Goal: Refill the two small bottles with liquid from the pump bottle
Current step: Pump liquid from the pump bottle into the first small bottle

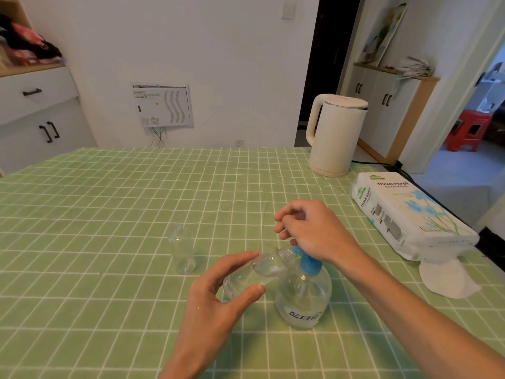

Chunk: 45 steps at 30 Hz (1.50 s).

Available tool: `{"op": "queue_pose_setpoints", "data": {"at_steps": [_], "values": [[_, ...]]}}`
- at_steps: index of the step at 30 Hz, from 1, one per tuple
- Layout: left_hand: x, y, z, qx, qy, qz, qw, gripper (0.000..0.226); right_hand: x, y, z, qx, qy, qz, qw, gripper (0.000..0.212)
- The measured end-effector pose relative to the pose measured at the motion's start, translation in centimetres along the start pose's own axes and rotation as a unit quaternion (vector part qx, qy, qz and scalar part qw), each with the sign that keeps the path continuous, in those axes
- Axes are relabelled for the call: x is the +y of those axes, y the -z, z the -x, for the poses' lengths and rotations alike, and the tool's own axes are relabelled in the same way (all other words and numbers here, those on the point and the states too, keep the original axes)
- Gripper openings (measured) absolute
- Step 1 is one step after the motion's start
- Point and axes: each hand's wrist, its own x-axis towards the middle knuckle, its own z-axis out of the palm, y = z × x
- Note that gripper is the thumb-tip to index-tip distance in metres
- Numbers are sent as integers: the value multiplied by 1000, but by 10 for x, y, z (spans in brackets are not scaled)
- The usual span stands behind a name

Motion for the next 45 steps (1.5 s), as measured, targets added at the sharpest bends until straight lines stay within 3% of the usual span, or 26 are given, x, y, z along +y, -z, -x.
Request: {"op": "queue_pose_setpoints", "data": {"at_steps": [7,19,24,32,45], "values": [[-4,-3,2,3,14,-9,1000,45,9,-5,0,-6,-34,-12,999,31],[-1,-1,2,-3,12,-10,1000,44,-5,3,2,8,5,76,997,21],[-2,-1,2,-2,14,-10,1000,44,0,2,0,-6,-12,-3,1000,25],[-3,-4,1,-1,17,-1,1000,44,8,-4,2,-8,-26,-6,1000,31],[2,-3,1,-8,6,4,1000,44,-5,3,3,5,-10,62,998,22]]}}
